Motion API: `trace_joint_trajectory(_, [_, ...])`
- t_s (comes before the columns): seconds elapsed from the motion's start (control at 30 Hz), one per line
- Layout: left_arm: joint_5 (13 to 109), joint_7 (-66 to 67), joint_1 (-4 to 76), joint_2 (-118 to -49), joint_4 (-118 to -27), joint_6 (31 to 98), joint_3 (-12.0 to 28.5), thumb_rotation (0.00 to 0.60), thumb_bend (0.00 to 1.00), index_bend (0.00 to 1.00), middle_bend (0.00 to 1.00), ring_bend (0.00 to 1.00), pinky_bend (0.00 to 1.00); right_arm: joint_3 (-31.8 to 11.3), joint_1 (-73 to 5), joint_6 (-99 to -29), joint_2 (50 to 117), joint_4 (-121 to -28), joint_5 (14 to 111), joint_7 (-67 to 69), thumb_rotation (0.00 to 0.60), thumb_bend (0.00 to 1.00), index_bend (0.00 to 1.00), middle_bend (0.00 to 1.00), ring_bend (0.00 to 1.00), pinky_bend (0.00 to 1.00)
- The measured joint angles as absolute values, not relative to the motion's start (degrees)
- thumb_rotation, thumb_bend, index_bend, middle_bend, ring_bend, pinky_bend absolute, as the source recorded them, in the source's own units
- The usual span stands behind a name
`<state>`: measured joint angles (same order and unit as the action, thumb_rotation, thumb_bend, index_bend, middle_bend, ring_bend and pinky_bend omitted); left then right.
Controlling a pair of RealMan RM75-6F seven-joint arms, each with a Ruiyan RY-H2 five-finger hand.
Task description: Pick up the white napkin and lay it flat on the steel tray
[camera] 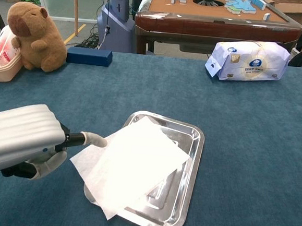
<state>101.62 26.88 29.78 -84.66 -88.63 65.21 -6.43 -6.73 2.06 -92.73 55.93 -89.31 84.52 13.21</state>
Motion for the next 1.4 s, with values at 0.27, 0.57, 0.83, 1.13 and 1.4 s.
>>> trace_joint_trajectory(0.27, [99.46, 32.14, 30.17, -82.55, -91.79, 61.15, -7.0, 0.6, 0.79, 0.07, 0.91, 0.6, 0.68, -6.92, 2.27, -93.0, 55.76, -89.13, 84.27, 14.12, 0.6, 0.0, 0.27, 0.3, 0.17, 0.36])
trace_joint_trajectory(0.57, [99.56, 34.69, 30.92, -81.78, -91.5, 58.85, -7.51, 0.6, 0.79, 0.12, 0.91, 0.6, 0.68, -7.12, 2.5, -93.21, 55.45, -89.0, 83.97, 14.95, 0.6, 0.0, 0.27, 0.3, 0.17, 0.36])
trace_joint_trajectory(0.83, [101.44, 33.91, 31.56, -81.18, -90.92, 58.3, -8.6, 0.6, 0.79, 0.16, 0.91, 0.61, 0.68, -7.38, 3.02, -93.92, 54.97, -88.74, 83.75, 16.52, 0.6, 0.0, 0.27, 0.3, 0.17, 0.36])
trace_joint_trajectory(1.13, [102.48, 32.75, 32.03, -81.53, -90.24, 57.91, -8.95, 0.6, 0.79, 0.17, 0.91, 0.61, 0.68, -7.59, 3.55, -94.81, 54.49, -88.56, 83.71, 17.47, 0.6, 0.0, 0.27, 0.3, 0.17, 0.36])
trace_joint_trajectory(1.4, [102.39, 32.62, 32.28, -82.15, -89.4, 57.09, -8.99, 0.6, 0.79, 0.17, 0.91, 0.61, 0.68, -7.19, 3.86, -95.33, 53.17, -88.91, 84.98, 16.31, 0.6, 0.0, 0.27, 0.3, 0.17, 0.36])
